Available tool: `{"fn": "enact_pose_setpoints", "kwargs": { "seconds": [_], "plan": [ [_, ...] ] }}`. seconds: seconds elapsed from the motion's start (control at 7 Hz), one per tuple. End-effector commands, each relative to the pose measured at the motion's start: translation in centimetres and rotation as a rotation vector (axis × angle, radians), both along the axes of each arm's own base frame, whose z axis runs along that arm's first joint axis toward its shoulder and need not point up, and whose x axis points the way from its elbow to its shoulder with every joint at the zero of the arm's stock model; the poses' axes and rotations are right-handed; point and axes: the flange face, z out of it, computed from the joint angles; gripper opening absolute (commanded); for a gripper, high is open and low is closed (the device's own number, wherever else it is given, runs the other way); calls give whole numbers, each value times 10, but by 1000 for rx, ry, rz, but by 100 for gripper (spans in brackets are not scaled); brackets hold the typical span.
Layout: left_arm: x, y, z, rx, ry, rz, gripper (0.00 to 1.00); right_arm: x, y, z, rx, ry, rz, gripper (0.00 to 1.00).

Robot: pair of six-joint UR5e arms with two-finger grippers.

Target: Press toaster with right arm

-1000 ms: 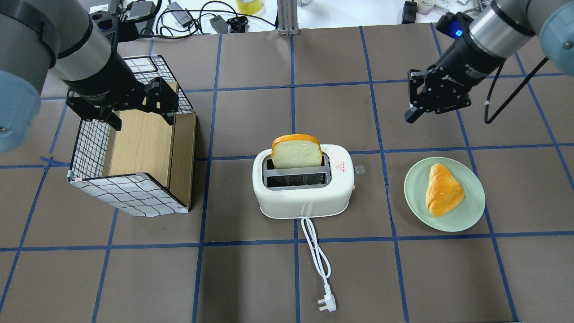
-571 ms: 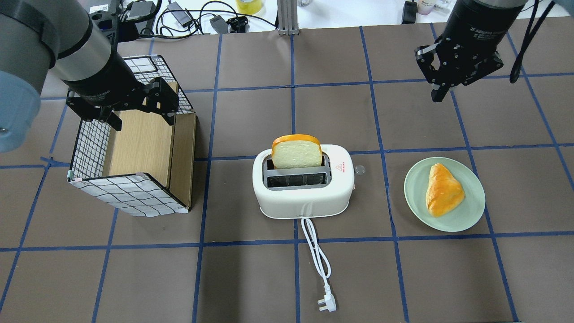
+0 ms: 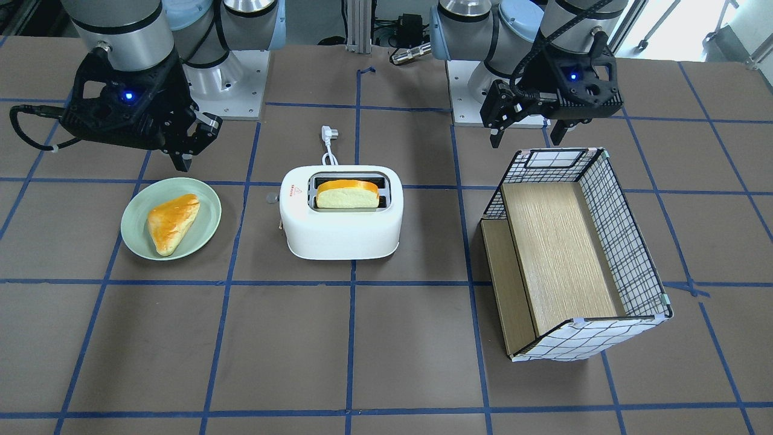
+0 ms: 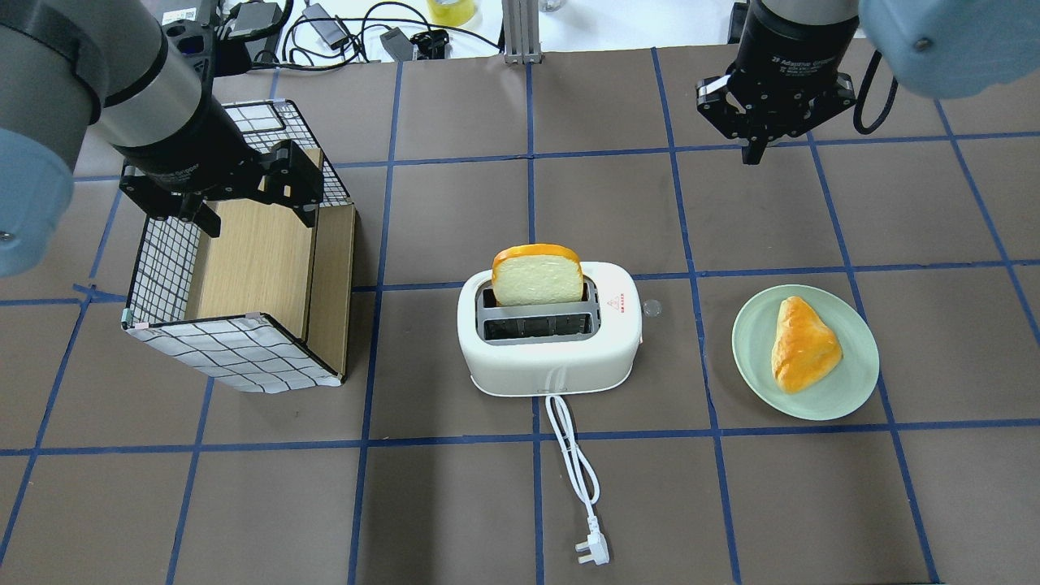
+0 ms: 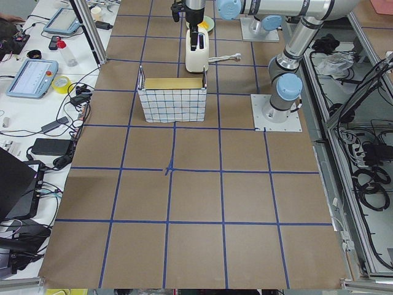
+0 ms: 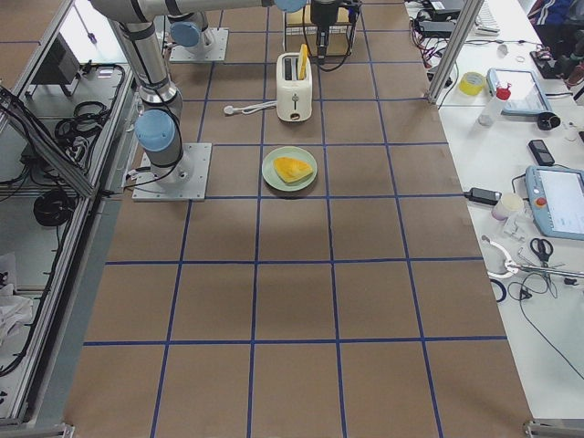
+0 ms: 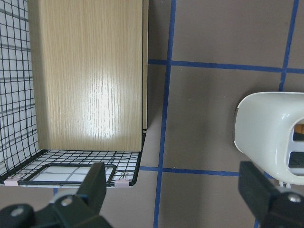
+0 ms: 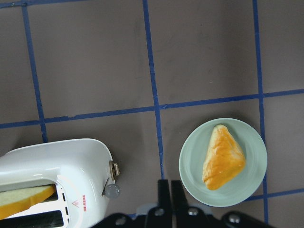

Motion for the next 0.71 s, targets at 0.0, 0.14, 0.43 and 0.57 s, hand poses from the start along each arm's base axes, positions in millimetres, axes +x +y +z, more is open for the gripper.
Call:
{"fn": "enact_pose_setpoints", "kwargs": {
  "seconds": [0.0,0.14,0.43,0.57],
  "plan": [
    [0,0,0,0,1,0,100,5,-6,-3,-49,-48,68,86],
    [0,0,0,0,-1,0,100,5,-6,-3,-49,-49,88,100],
    [0,0,0,0,-1,0,100,0,-8,-3,-49,-46,99,100],
    [0,0,0,0,-1,0,100,0,-8,-3,-47,-47,105,100]
  ]
}}
